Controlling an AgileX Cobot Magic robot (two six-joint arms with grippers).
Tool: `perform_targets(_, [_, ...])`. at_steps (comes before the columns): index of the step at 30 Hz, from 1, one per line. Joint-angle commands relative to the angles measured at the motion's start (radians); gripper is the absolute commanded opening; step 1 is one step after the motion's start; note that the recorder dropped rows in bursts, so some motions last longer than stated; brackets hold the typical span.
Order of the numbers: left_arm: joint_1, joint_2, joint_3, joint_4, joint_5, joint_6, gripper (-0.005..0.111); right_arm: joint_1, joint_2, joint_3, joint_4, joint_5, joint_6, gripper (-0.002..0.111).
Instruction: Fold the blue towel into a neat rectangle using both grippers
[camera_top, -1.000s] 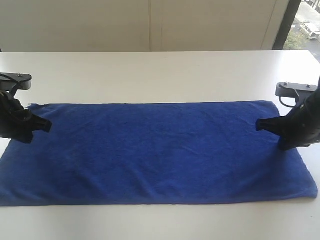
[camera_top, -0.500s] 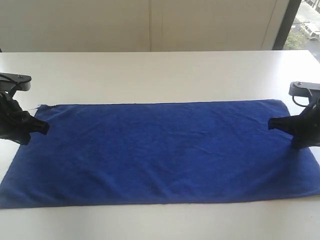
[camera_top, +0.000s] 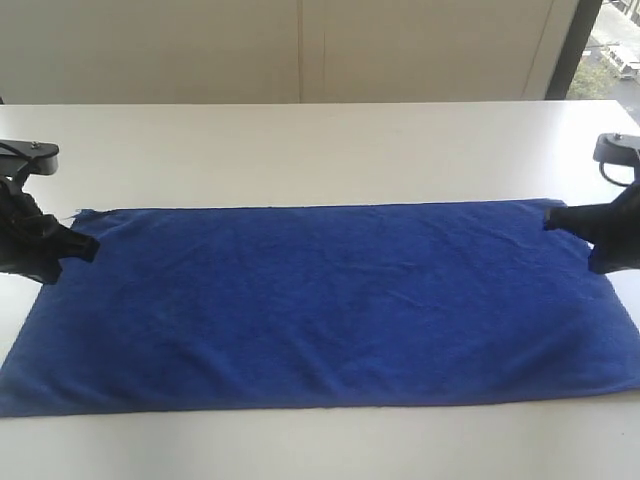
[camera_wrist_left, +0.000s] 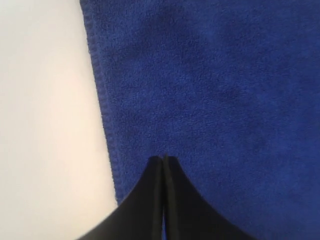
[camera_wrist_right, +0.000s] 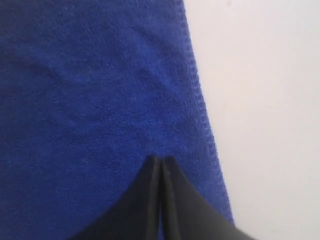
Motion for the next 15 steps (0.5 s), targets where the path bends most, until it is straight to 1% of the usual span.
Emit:
perform_targets(1, [0.004, -0.037, -0.005, -0.088, 0.031, 0.000, 0.000, -0.009, -0.066, -0.001, 0.006, 0.036, -0.053, 0.000])
perform_targets(4, [0.004, -0.042, -0.005, -0.143, 0.034, 0.000, 0.000, -0.009, -0.074, -0.001, 0.036, 0.049, -0.070, 0.000])
perform_targets(8, [0.004, -0.042, -0.005, -0.203, 0.043, 0.000, 0.000, -0.010, -0.074, -0.001, 0.196, 0.062, -0.220, 0.000])
perform_targets(10, [0.006, -0.042, -0.005, -0.211, 0.055, 0.000, 0.000, -0.010, -0.074, -0.001, 0.231, 0.075, -0.286, 0.000])
perform_targets(12, [0.026, -0.043, -0.005, -0.222, 0.076, 0.000, 0.000, -0.029, -0.074, -0.001, 0.228, 0.102, -0.288, 0.000])
perform_targets(15, [0.092, -0.053, -0.005, -0.246, 0.123, 0.006, 0.000, -0.083, -0.074, -0.001, 0.228, 0.131, -0.288, 0.000])
